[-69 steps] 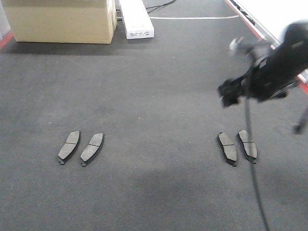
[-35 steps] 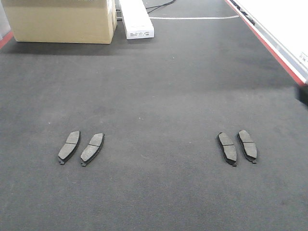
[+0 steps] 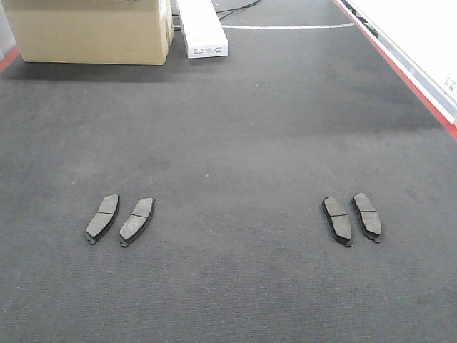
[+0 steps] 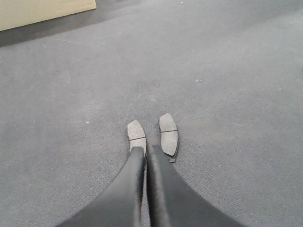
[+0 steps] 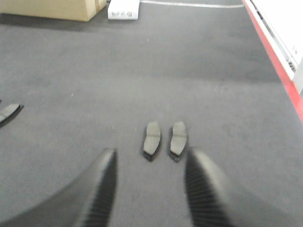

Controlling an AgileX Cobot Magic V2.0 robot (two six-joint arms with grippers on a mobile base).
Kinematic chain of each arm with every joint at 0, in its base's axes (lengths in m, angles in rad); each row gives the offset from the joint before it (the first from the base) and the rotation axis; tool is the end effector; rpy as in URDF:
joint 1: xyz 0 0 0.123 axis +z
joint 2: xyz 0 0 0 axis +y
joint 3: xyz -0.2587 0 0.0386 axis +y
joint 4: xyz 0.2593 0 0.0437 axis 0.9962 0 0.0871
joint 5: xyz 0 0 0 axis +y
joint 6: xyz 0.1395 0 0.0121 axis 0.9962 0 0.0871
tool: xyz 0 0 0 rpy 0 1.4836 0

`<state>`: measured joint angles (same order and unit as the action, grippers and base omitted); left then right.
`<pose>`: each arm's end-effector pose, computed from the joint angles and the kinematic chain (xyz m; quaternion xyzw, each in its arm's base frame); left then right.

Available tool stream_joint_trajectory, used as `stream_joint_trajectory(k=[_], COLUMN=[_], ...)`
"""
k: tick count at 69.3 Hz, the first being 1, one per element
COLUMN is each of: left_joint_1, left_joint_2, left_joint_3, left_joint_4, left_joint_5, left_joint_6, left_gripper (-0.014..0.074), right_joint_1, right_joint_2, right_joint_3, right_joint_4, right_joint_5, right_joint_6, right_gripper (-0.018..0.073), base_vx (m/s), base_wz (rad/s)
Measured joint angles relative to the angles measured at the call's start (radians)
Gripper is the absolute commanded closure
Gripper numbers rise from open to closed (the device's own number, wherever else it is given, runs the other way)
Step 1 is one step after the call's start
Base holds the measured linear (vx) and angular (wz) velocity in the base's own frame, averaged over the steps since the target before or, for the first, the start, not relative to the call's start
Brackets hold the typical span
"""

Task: Move and align brake pads A on conveyor

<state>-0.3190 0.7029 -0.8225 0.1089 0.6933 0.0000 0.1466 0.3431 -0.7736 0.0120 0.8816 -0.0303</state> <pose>0.1962 -0.0546 0.3290 0.1535 0.8416 -0.0311 0.5168 0.1161 0.0185 0.3444 -0.0722 0.8202 0.0389 0.5662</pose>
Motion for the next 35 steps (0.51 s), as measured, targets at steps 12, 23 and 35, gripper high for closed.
stream_joint_trajectory(k=[12, 23, 35], left_joint_1=[0.000, 0.000, 0.000], left_joint_2=[0.000, 0.000, 0.000], left_joint_3=[0.000, 0.000, 0.000], left_joint_4=[0.000, 0.000, 0.000], left_joint_5=[0.000, 0.000, 0.000], left_joint_6=[0.000, 0.000, 0.000], left_gripper=[0.0603, 0.0603, 0.0603], right_joint_1=[0.000, 0.000, 0.000], right_joint_2=[-0.007, -0.007, -0.007], right_joint_3=[0.004, 0.004, 0.004], right_joint_4=[0.000, -0.003, -0.005], right_joint_5=[0.027, 0.033, 0.032], right_joint_6=[0.001, 0.001, 0.001], right_gripper=[0.0568, 0.0571, 0.0571], base_vx=[0.00, 0.00, 0.00], base_wz=[0.00, 0.00, 0.00])
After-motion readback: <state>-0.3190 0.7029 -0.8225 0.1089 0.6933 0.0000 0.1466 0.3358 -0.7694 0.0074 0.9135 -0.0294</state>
